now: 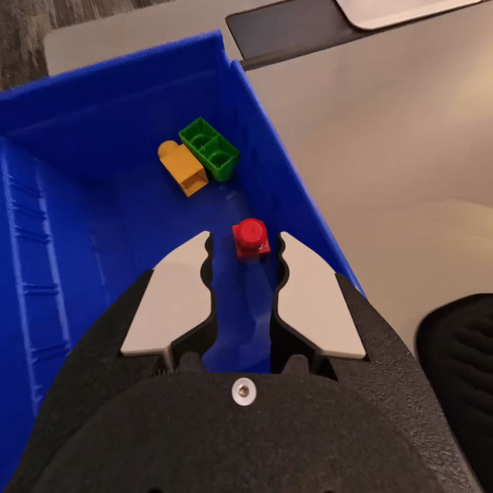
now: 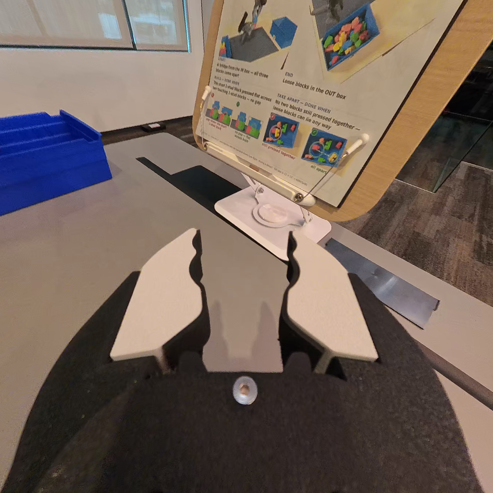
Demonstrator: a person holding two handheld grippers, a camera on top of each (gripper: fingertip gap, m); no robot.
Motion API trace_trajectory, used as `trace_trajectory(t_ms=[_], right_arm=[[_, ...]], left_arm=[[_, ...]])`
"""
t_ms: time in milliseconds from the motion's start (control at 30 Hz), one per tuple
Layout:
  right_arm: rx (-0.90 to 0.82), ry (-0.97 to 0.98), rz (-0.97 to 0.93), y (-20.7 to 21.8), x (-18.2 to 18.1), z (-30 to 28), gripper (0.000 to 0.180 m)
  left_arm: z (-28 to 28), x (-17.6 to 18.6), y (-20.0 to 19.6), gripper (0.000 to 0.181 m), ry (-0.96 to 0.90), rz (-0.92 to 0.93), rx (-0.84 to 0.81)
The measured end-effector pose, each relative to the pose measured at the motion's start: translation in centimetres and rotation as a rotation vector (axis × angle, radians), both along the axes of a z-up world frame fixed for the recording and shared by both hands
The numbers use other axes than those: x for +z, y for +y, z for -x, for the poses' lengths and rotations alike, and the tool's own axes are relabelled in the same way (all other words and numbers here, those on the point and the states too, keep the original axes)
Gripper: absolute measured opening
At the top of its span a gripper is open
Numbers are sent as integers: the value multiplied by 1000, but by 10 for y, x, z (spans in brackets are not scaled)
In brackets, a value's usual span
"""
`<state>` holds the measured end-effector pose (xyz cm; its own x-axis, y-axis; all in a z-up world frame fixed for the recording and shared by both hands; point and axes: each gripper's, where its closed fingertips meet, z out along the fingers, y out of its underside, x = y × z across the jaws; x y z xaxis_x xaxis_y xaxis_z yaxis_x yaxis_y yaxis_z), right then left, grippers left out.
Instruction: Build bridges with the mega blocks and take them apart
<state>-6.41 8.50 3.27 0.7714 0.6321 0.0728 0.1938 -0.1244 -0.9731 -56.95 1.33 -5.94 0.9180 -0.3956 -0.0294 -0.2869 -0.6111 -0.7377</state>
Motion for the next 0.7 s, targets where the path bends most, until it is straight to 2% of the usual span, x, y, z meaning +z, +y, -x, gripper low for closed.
trace_trajectory(t_ms=[233,333,433,567,700], right_arm=[[-3,-44,12,-1,-7,-4,61],[-25,-85,18,-1,-11,-14,61],[-38,-46,13,-1,-6,-24,60],[-49,11,5,-3,3,-35,58],[-59,40,-18,-7,15,-43,58]], left_arm=[[-6,-51,8,43,76,108,-39],[-5,-56,16,38,126,114,-40],[-2,-56,24,36,163,101,-21],[14,-43,26,35,210,67,0],[18,12,17,35,112,-1,-3]])
